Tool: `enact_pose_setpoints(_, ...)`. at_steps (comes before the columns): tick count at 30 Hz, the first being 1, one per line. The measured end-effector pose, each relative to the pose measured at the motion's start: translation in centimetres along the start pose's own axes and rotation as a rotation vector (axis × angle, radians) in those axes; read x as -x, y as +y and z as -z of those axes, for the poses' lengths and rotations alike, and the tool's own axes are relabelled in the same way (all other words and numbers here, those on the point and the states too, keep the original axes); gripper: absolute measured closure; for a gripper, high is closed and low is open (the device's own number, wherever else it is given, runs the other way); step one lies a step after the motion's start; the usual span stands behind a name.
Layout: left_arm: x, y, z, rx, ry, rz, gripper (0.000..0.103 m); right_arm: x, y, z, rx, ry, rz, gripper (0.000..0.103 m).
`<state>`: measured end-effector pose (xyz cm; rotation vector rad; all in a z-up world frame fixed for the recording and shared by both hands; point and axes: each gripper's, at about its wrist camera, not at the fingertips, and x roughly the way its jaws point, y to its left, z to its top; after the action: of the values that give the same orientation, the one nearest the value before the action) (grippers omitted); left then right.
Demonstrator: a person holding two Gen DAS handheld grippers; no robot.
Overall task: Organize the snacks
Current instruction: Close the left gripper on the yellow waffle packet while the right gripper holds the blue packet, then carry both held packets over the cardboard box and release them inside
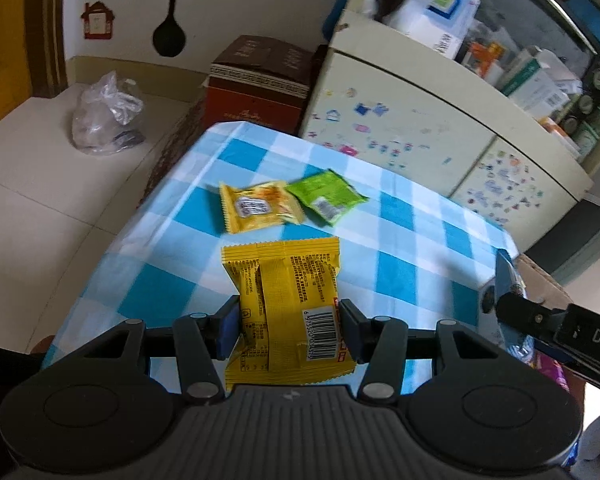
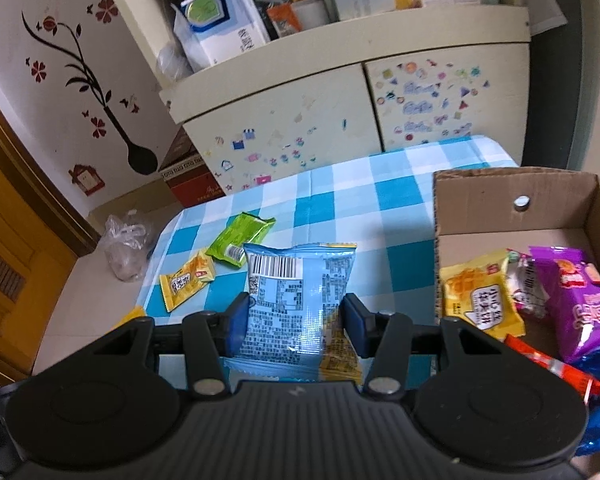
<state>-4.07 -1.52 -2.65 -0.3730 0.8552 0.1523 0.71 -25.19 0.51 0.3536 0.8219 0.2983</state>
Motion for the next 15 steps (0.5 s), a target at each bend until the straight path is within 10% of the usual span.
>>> enact_pose_setpoints(15,2.0,-8.6,1.1,-0.116,-0.008,0.136,0.046,6.2,-6.6,-1.3,-0.146,-0.13,0.053,0.053)
